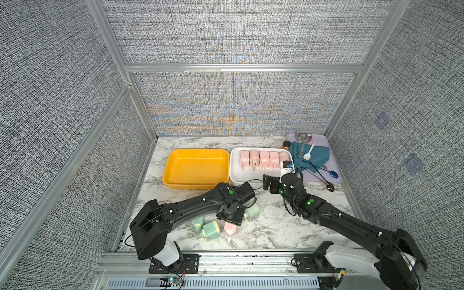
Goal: Place the pencil sharpeners by color into the storage box
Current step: Pick up the pencil sharpener from the center of the board.
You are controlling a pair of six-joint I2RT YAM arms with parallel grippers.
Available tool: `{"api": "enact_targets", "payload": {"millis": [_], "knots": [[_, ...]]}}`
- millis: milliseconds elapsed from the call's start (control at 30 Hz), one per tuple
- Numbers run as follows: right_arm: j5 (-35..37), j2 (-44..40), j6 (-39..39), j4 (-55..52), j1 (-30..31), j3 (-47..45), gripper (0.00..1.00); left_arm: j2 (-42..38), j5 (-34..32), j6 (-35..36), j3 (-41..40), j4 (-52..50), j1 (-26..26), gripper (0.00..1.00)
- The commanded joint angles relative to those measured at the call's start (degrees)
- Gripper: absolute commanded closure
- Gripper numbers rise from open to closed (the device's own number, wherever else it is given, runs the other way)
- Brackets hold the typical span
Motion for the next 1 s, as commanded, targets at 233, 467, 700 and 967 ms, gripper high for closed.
{"api": "enact_targets", "payload": {"millis": [233,467,700,967], "knots": [[-5.3,-1.4,-12.8,8.5,-1.1,0.4,0.01,-2.9,-5.4,-3.0,5.8,0.5,8.3,1.0],[-10.8,0.4,-20.7,12.1,-1.2,2.5,0.01,-2.1,-6.3,-7.9,9.2,7.4,10.5,1.0],[-17.4,0.3,-27.5,21.3,-1.3,-0.5,0.01,-2.0,-16.2,-17.3,13.0,10.4,11.0,1.0],[-33.1,-0.8,-44.2,26.6,-1.4,-3.6,0.01,0.4,-22.3,-39.7,17.6,2.1,12.3,1.0]]}}
